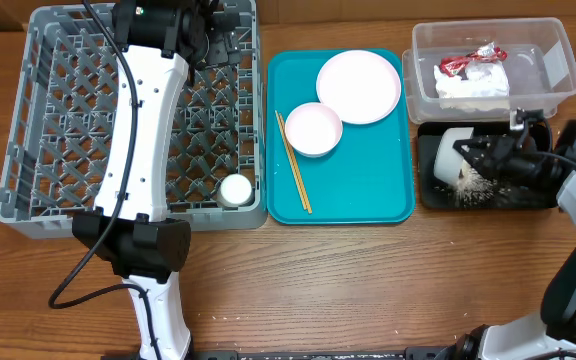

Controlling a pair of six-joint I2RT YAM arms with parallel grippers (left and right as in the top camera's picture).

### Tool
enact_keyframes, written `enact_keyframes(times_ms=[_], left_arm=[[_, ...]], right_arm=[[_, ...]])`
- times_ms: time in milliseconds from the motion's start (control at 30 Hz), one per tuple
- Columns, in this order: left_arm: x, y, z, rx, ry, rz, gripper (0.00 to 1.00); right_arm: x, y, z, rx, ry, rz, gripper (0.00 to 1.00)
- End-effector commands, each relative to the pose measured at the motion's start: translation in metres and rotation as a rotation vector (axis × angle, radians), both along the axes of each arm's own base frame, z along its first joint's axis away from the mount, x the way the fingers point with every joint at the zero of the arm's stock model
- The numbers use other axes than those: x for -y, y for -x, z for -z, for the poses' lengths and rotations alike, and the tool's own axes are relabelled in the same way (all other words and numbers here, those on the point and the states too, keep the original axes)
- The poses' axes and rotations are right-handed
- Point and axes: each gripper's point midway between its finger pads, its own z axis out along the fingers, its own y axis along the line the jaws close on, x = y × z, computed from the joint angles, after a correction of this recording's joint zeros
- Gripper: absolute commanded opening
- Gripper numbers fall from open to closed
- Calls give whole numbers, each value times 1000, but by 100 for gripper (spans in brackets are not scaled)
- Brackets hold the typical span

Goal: Sort waste into correct bins and load items into the dishwasher
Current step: 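Tip the rice bowl over the black tray to dump the food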

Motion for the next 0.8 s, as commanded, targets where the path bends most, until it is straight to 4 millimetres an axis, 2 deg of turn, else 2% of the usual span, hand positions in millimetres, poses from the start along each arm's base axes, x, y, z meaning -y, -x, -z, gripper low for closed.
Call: enact_keyframes(times_ms=[0,133,333,633,767], left_arm=[[4,1,-11,24,27,19,100],[8,2,-10,20,46,31,100],[8,3,-9,15,50,34,100],[8,4,-9,8,49,34,100],[11,4,-8,7,63,43,100]], right_arm=[[0,7,-20,92,-179,-52,4],[11,7,-22,93,-254,-38,4],[35,0,-28,-41,-377,62,4],[41,-7,-33,-204,-498,124,4],[43,-9,-39,-212,-521,119,4]])
